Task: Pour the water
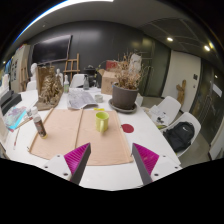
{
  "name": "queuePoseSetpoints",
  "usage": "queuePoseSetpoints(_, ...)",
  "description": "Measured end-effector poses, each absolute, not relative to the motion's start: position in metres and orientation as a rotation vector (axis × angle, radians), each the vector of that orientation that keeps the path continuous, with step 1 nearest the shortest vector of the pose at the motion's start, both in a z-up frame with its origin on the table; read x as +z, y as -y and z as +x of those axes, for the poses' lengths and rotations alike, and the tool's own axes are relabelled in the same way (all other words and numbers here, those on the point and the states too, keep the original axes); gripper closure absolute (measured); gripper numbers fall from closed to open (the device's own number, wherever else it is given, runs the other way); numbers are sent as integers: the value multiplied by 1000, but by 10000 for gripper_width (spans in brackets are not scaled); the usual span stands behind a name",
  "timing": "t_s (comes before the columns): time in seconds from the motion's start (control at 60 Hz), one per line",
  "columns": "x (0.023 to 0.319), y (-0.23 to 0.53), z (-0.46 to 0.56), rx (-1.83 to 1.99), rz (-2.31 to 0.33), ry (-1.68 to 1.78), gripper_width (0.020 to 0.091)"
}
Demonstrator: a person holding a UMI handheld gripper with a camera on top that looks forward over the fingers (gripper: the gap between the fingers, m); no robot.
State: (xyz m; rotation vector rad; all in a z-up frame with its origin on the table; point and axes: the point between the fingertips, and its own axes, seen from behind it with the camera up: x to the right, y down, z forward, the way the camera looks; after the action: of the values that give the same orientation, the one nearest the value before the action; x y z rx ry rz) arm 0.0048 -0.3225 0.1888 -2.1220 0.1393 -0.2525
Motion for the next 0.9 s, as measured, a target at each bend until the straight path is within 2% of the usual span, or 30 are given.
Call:
queuePoseSetpoints(0.15,183,316,-34,-212,-2117,-108,245)
queuePoseSetpoints(0.333,169,294,-139,-116,-2074,-71,242)
queuePoseSetpoints(0.633,121,207,-302,-6,-1981,39,245)
queuePoseSetpoints(0.85,77,133,-344,8,-1955,28,252)
queuePoseSetpoints(0.9,69,118,-348,11,-1954,19,275)
